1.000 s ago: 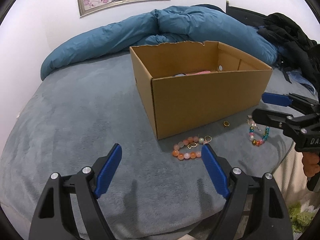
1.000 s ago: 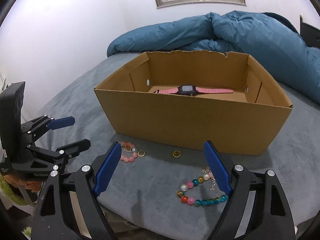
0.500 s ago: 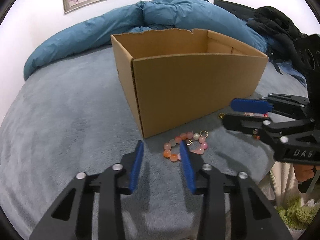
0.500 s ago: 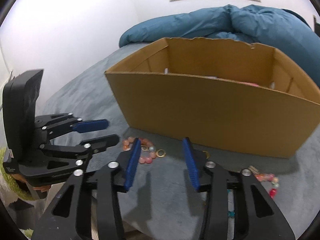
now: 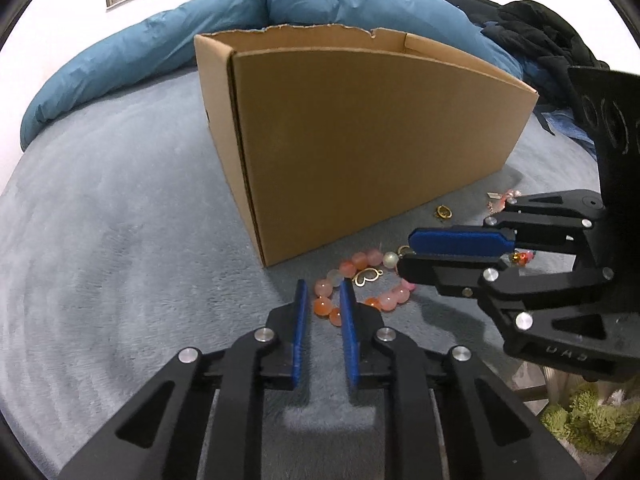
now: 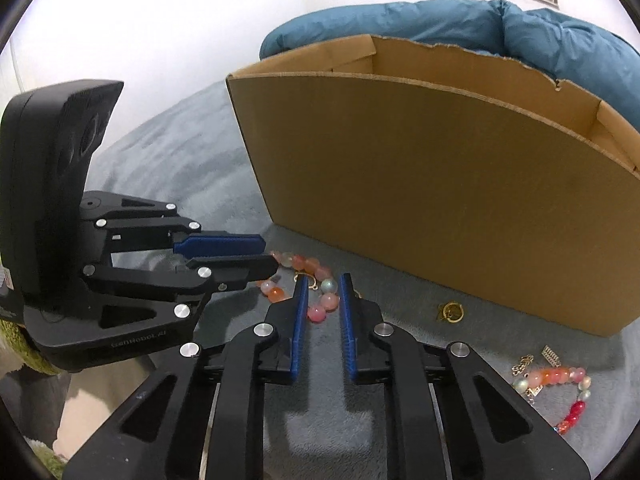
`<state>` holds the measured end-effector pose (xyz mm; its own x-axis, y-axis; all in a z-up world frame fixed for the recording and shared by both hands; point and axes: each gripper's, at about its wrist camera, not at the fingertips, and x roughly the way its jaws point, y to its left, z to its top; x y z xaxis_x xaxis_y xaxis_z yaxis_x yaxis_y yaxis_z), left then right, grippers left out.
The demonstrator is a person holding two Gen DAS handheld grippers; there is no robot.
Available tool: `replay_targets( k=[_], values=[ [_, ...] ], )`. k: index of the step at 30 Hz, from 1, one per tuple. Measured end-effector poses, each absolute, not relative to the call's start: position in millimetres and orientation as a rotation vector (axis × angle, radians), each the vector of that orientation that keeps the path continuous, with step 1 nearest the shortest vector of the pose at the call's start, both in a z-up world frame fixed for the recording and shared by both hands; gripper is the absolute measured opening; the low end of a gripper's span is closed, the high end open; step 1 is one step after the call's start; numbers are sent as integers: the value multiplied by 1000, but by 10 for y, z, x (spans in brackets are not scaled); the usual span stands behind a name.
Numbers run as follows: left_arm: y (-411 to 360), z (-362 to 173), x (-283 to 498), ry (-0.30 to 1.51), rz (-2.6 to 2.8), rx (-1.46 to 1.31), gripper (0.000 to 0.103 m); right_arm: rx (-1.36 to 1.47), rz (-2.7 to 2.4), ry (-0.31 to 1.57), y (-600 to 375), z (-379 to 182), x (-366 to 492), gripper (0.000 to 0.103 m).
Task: Organize jewelry
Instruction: 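Lower the left tool onto the multicolour bead bracelet and close it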
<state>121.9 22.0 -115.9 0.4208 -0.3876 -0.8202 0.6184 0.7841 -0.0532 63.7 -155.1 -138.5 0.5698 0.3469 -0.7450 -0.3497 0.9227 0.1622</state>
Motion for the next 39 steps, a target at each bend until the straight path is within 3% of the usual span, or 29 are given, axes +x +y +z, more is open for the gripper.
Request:
replay_targets(
  k=[39],
  values=[
    [294, -1221, 1218, 940, -617, 278, 9, 10, 415, 906, -1507, -1487, 718, 8]
  ],
)
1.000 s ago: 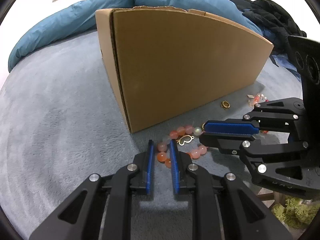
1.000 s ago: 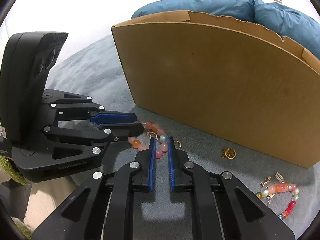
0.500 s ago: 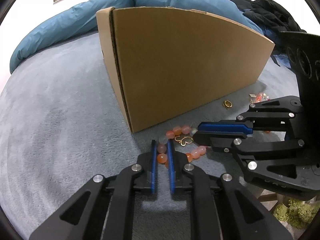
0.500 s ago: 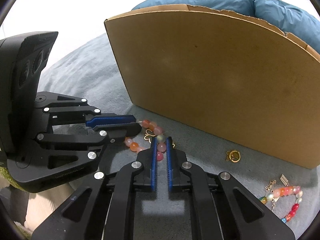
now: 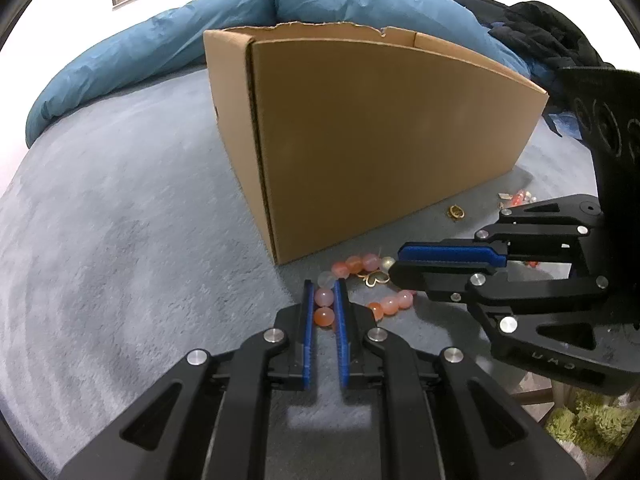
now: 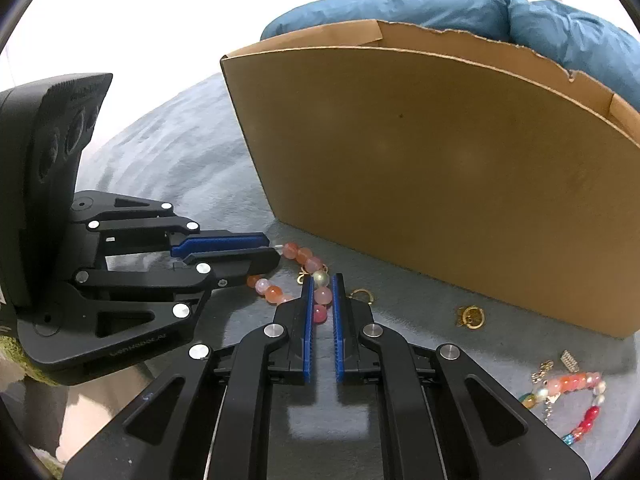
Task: Organize jewelry
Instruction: 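Lower the left tool onto the multicolour bead bracelet and close it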
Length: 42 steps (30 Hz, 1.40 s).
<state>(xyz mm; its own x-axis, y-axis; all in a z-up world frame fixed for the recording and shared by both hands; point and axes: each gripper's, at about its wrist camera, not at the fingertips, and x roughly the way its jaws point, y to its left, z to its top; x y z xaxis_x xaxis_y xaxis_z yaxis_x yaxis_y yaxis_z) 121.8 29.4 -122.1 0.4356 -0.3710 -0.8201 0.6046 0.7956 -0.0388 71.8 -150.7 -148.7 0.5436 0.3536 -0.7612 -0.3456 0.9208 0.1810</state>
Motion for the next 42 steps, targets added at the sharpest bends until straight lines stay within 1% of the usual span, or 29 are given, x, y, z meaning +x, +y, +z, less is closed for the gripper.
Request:
replay_targets(
  k=[2, 3, 4, 5, 6, 7, 13, 18, 24, 31, 38, 42],
  values=[
    [312, -1186, 1214, 948, -613, 264, 10, 21, 413, 901, -1554, -1458, 698, 11],
    [317, -1152, 1204, 947, -612, 255, 10, 25, 415, 890, -1595, -1429, 677, 14],
    [321, -1114, 1200, 942, -612, 248, 13, 27, 414, 880, -1633, -1406, 662, 23],
    [320, -1070, 1179, 931, -610, 243, 18, 27, 409, 859, -1688, -1351, 610, 26],
    [320, -1033, 1158, 920, -611, 236, 21, 26, 403, 841, -1731, -1276, 543, 29],
    [309, -987, 1131, 908, -616, 225, 22, 27, 392, 818, -1809, -1211, 455, 30],
    [-28, -804, 941, 878, -729, 188, 22, 29, 258, 794, -2373, -1090, 108, 30],
    [-557, -880, 850, 903, -846, 197, 22, 33, 129, 807, -2831, -1146, -104, 30],
    [-1011, -1022, 755, 931, -898, 277, 22, 30, 58, 836, -3124, -1275, -52, 30],
    [-1078, -1249, 803, 985, -852, 343, 22, 21, 66, 877, -3212, -1477, 49, 30],
    [-1119, -1248, 803, 986, -850, 373, 21, 55, 113, 894, -3161, -1537, 154, 29],
    [-1131, -1253, 781, 986, -843, 384, 18, 40, 110, 921, -3115, -1603, 252, 24]
  ],
)
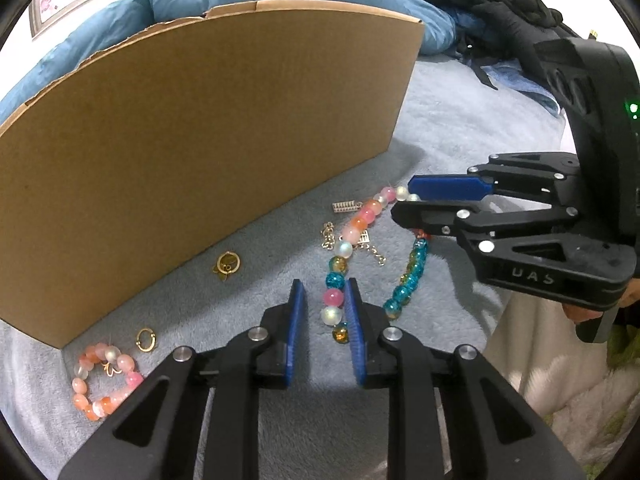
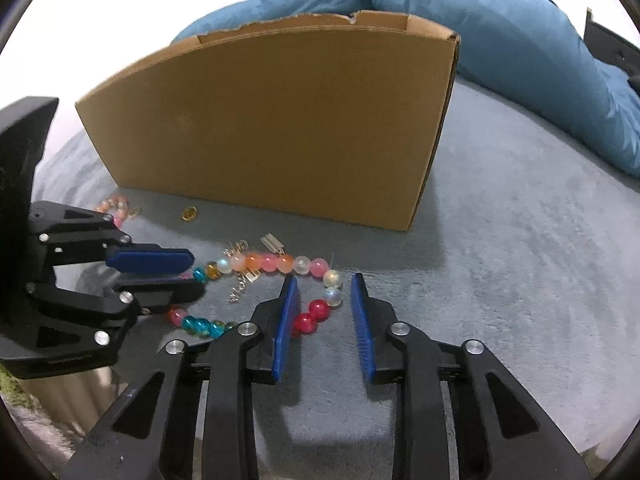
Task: Organize jewelry
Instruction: 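Lower the left tool onto the multicolour bead bracelet and close it, then lift the bead bracelet with the left tool over the cardboard box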
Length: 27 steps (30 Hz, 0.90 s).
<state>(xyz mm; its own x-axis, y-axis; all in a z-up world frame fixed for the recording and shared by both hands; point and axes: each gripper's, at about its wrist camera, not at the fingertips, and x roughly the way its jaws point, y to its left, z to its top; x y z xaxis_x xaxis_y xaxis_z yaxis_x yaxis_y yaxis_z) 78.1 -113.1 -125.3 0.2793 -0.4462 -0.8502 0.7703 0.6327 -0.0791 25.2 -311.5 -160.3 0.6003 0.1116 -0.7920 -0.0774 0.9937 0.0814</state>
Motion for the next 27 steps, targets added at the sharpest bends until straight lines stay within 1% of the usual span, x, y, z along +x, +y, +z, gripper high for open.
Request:
replay_targets(
  k=[2, 3, 6, 7, 19, 27],
  values=[
    [-1161, -1255, 789, 986, -841, 380, 12, 56, 108, 933, -3029, -1627, 366, 20],
    [-1173, -1257, 780, 985, -841, 378, 9, 60, 108, 937, -3014, -1623, 394, 14],
    [-1186, -1231, 772, 977, -834, 374, 9, 68, 106, 934, -3051, -1599, 355, 11],
    [-1174, -1223, 767, 973, -832, 374, 9, 70, 106, 931, -3047, -1584, 352, 7],
    [-998, -822, 599, 903, -831, 321, 9, 75, 90, 840, -3024, -1209, -96, 7],
    [-832, -337, 405, 806, -826, 267, 9, 56, 86, 737, -2955, -815, -260, 7]
  ],
)
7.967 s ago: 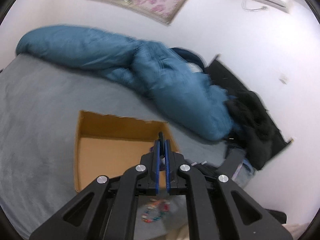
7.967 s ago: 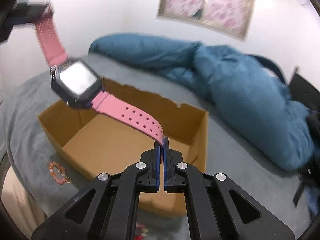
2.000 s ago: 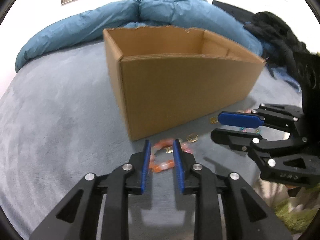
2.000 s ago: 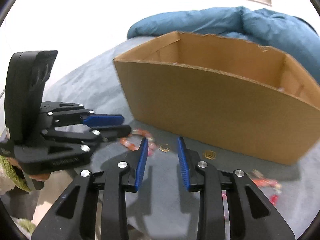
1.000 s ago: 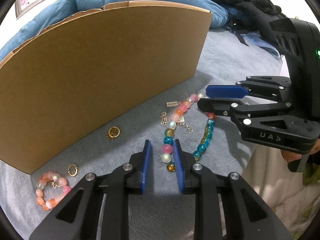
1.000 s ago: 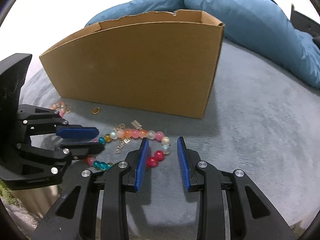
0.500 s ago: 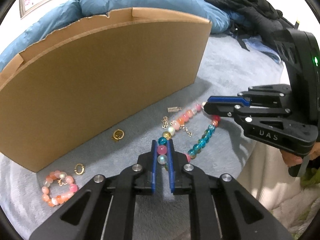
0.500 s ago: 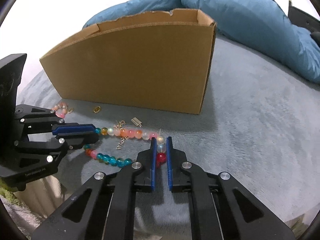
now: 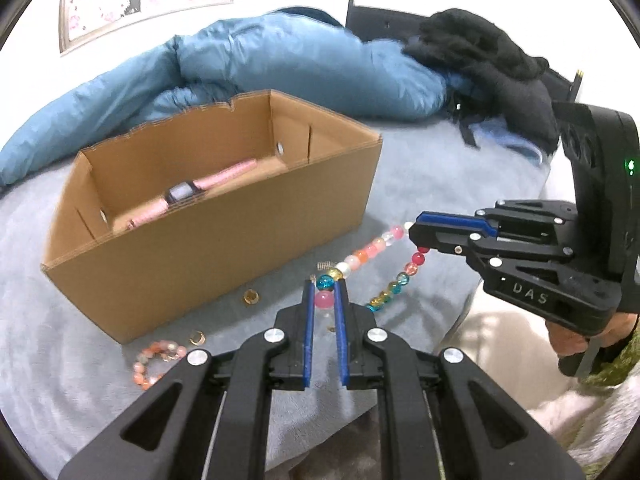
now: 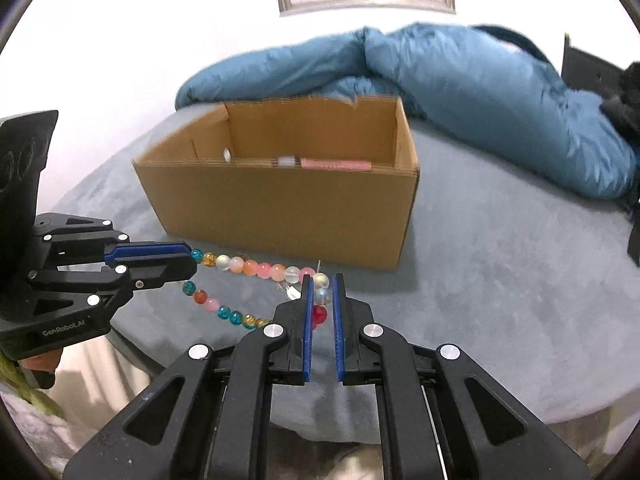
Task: Organize jewelry
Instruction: 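Lift the bead bracelet with the left tool over the cardboard box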
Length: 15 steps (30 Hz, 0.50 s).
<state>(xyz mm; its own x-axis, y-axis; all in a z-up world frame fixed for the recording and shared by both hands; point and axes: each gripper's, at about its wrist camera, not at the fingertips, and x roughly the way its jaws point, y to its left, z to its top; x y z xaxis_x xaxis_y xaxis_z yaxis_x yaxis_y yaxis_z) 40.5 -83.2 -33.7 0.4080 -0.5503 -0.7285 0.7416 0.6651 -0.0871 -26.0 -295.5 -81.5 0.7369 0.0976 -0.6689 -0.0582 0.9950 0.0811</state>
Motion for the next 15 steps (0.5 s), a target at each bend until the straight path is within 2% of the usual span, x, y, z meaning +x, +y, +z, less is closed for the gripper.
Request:
replay_targets(
  k=[10, 15],
  values=[
    [-577, 544, 589, 577, -753, 222, 9, 45, 153, 523, -2769, 17, -40, 7],
    [-498, 637, 1084, 604, -704, 225, 9, 49, 231, 563, -2657, 95, 571, 7]
  ],
)
